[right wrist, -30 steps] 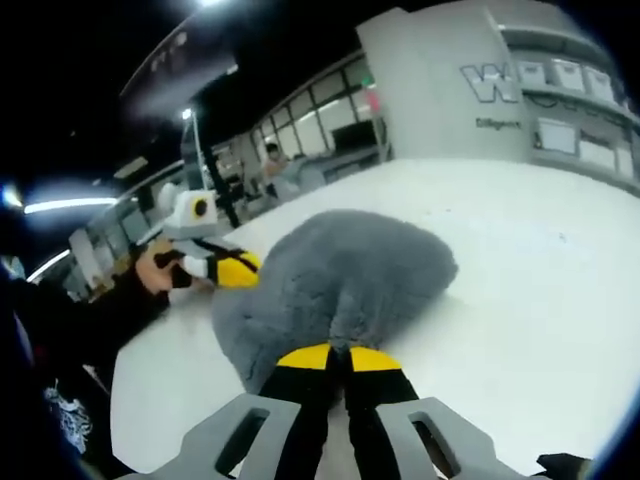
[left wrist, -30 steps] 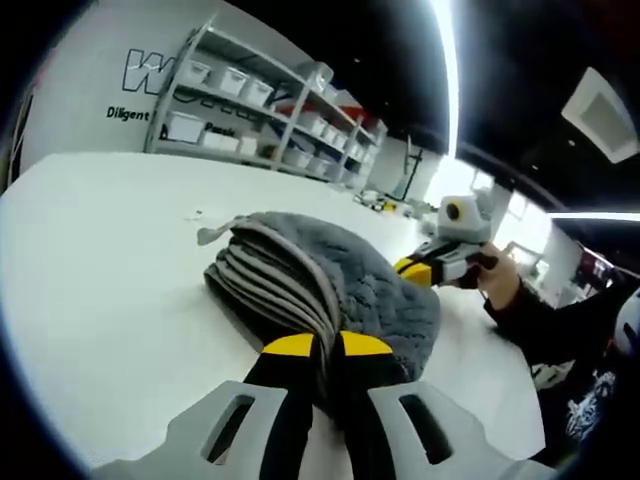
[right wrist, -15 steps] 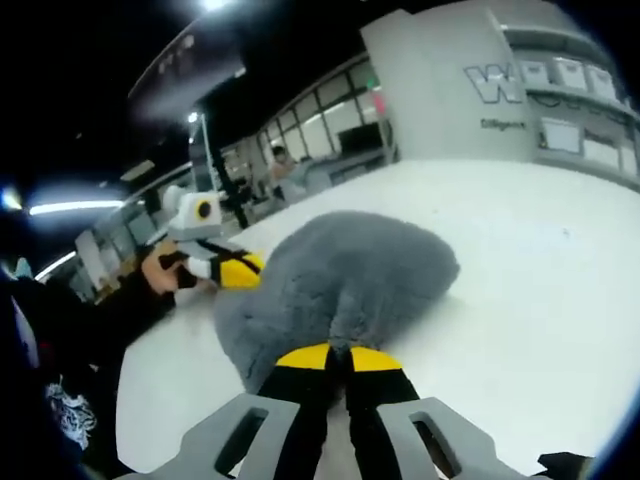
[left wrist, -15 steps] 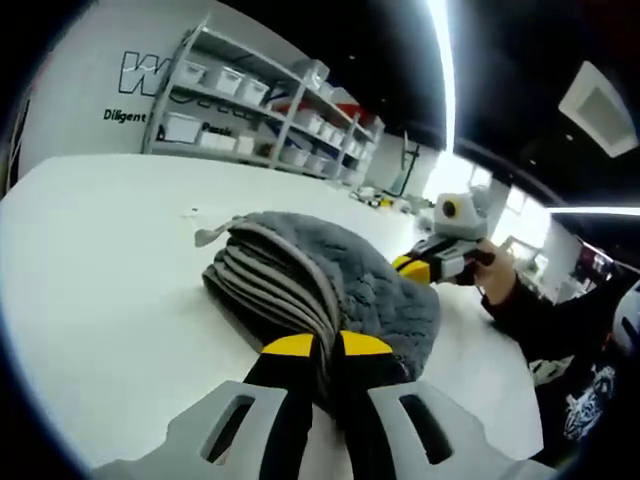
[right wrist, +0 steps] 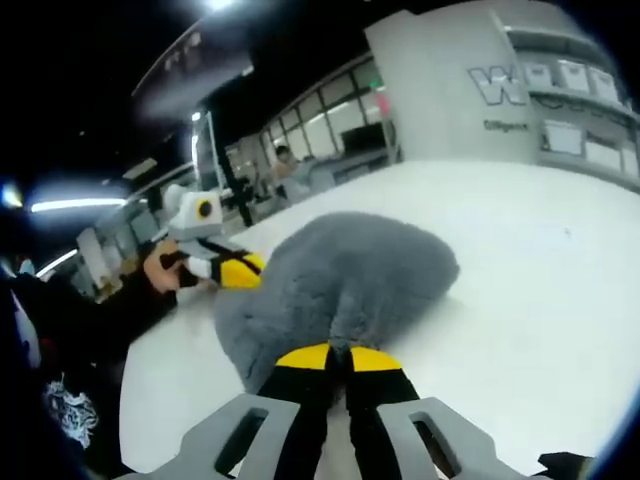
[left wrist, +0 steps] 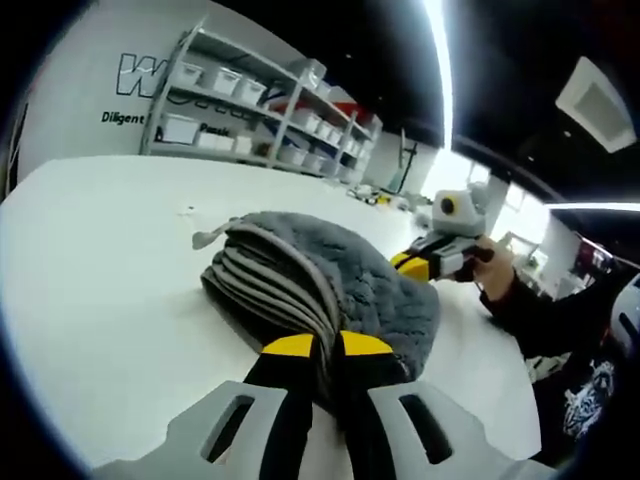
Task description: Open the folded towel by lifting each exposed corner and separating the folded layers until the towel lies flat within the target outline without major curled edges
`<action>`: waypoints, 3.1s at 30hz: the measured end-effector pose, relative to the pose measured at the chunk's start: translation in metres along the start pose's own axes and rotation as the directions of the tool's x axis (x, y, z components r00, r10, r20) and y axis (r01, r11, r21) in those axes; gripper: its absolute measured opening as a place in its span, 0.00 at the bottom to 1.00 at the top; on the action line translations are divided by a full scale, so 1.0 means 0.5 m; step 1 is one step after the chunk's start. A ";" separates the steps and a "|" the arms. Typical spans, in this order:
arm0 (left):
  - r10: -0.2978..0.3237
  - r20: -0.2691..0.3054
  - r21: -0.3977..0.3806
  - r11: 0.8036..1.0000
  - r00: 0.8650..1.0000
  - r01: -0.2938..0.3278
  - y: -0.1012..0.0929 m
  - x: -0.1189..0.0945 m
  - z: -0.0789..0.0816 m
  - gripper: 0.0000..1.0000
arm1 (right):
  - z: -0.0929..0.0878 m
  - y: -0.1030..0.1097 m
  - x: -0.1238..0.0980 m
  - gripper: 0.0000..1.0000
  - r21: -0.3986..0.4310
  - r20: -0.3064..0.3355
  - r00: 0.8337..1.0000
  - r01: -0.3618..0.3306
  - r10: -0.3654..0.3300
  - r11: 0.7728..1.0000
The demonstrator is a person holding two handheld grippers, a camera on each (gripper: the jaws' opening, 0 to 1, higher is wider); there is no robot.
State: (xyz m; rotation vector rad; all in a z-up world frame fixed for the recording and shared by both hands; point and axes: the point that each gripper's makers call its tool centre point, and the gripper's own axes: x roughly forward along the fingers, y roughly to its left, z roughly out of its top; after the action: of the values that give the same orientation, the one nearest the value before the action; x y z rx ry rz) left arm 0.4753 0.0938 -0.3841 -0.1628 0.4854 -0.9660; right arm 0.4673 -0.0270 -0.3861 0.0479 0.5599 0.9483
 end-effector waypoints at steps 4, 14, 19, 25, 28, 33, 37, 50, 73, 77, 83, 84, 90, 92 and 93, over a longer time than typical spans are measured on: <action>-0.001 -0.002 0.006 1.000 1.000 0.001 -0.005 -0.004 -0.002 0.05 | -0.003 0.005 -0.001 0.00 -0.005 -0.002 1.000 0.004 -0.004 1.000; -0.004 -0.005 0.014 1.000 1.000 0.004 -0.012 -0.009 -0.006 0.05 | -0.008 0.015 -0.006 0.00 -0.021 -0.004 1.000 0.009 -0.010 1.000; -0.005 -0.005 0.012 1.000 1.000 0.005 -0.015 -0.012 -0.009 0.05 | -0.010 0.019 -0.007 0.00 -0.022 -0.003 1.000 0.007 -0.007 1.000; -0.004 -0.003 0.012 1.000 1.000 0.004 -0.020 -0.016 -0.013 0.05 | -0.013 0.026 -0.009 0.00 -0.027 -0.004 1.000 0.004 -0.005 1.000; -0.003 -0.003 0.014 1.000 1.000 0.003 -0.021 -0.017 -0.014 0.05 | -0.014 0.028 -0.009 0.00 -0.028 -0.003 1.000 0.004 -0.004 1.000; -0.005 -0.003 0.013 1.000 1.000 0.005 -0.025 -0.020 -0.015 0.05 | -0.017 0.032 -0.011 0.00 -0.029 -0.003 1.000 0.003 -0.003 1.000; -0.006 -0.002 0.017 1.000 1.000 0.006 -0.030 -0.021 -0.017 0.05 | -0.017 0.035 -0.012 0.00 -0.029 -0.002 1.000 0.001 -0.001 1.000; -0.014 -0.001 0.020 1.000 1.000 0.014 -0.033 -0.027 -0.022 0.06 | -0.019 0.038 -0.012 0.00 -0.021 -0.005 1.000 0.000 0.000 1.000; -0.028 -0.007 0.027 0.999 1.000 0.028 -0.043 -0.034 -0.027 0.06 | -0.030 0.051 -0.018 0.00 -0.037 -0.013 1.000 0.000 -0.001 0.999; -0.029 -0.008 0.030 0.999 1.000 0.029 -0.044 -0.035 -0.027 0.06 | -0.032 0.050 -0.020 0.00 -0.029 0.003 1.000 -0.008 0.008 1.000; -0.030 -0.008 0.028 0.999 1.000 0.030 -0.044 -0.034 -0.029 0.06 | -0.032 0.054 -0.021 0.00 -0.027 0.006 1.000 -0.018 0.018 0.999; -0.030 -0.008 0.028 0.999 1.000 0.030 -0.045 -0.034 -0.029 0.06 | -0.032 0.054 -0.021 0.00 -0.028 0.006 1.000 -0.018 0.019 0.999; -0.037 -0.010 0.034 0.999 0.999 0.037 -0.048 -0.037 -0.031 0.06 | -0.033 0.058 -0.024 0.00 -0.026 -0.001 1.000 -0.023 0.022 0.999; -0.037 -0.011 0.037 0.999 0.999 0.038 -0.054 -0.037 -0.033 0.06 | -0.034 0.060 -0.024 0.00 -0.029 -0.004 1.000 -0.023 0.023 0.999; -0.037 -0.012 0.037 0.999 0.999 0.037 -0.054 -0.037 -0.034 0.06 | -0.034 0.060 -0.024 0.00 -0.031 -0.004 1.000 -0.022 0.021 0.999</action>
State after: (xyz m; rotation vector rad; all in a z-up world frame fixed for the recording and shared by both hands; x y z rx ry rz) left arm 0.4384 0.0951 -0.3835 -0.1336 0.4755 -1.0121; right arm 0.4312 -0.0220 -0.3869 0.0243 0.5483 0.9781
